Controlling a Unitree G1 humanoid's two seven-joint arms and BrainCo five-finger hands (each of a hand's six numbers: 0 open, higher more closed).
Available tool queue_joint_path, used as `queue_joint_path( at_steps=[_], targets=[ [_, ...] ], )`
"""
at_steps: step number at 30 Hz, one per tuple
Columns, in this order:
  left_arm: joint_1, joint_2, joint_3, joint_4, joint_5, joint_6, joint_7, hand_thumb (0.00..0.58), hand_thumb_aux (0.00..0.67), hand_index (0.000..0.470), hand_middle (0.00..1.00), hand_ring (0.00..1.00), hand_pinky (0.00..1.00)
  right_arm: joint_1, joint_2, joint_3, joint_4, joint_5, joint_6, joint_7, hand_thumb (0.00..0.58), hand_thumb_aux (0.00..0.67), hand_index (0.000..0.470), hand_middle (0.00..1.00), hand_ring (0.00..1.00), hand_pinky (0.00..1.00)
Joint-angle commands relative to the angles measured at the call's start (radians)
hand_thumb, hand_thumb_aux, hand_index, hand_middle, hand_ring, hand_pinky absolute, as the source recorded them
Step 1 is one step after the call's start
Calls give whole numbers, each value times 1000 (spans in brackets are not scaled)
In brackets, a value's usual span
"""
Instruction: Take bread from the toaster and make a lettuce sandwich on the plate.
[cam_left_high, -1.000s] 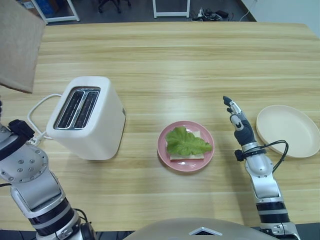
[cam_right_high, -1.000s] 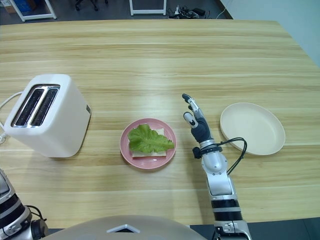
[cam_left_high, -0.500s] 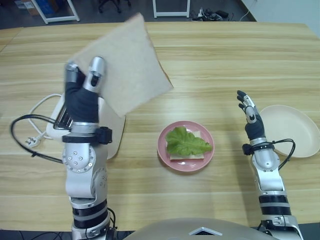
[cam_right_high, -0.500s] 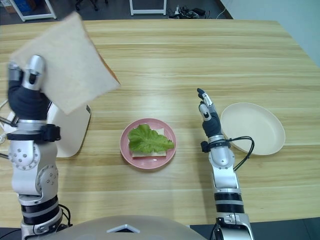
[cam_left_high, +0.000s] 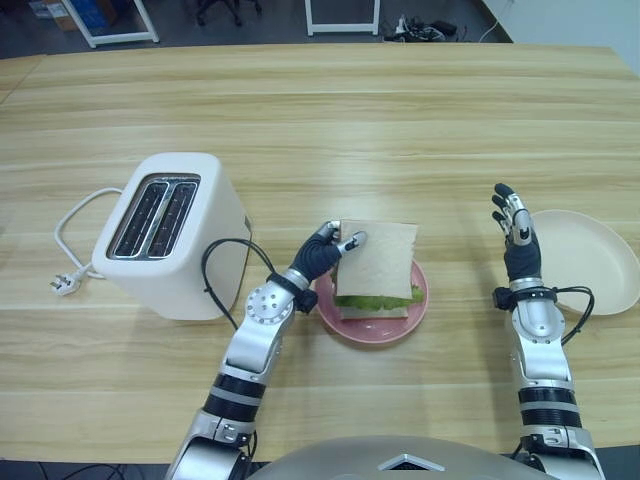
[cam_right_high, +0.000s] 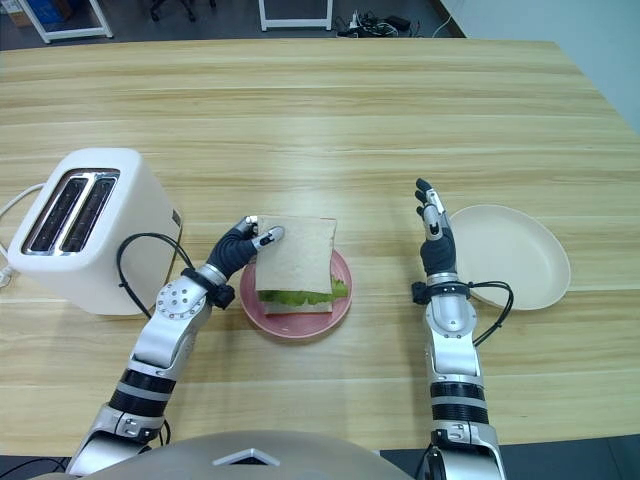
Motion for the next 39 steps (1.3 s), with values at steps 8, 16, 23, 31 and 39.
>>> queue_joint_path(
  at_steps=[8,16,23,31,39],
  targets=[
    [-36,26,-22,154,115,-47,-12,580,670,470,1000,1000,1000,31,25,78,-7,-56,-4,2,0,0,0,0,0,0],
    [-74,62,-29,317,179,-106,-39,580,670,470,1000,1000,1000,55,21,80,-55,-93,-2,-26,0,0,0,0,0,0],
    [-72,84,-47,364,221,-158,-45,580,670,470,1000,1000,1000,112,-47,156,-162,-409,-99,-157,0,0,0,0,0,0],
    [-54,133,-79,283,359,-184,8,580,670,470,1000,1000,1000,168,-178,335,-265,-935,-155,-312,0,0,0,0,0,0],
    [-36,144,-89,231,414,-159,24,580,670,470,1000,1000,1000,139,-204,465,-186,-1100,-110,-364,0,0,0,0,0,0]
  ],
)
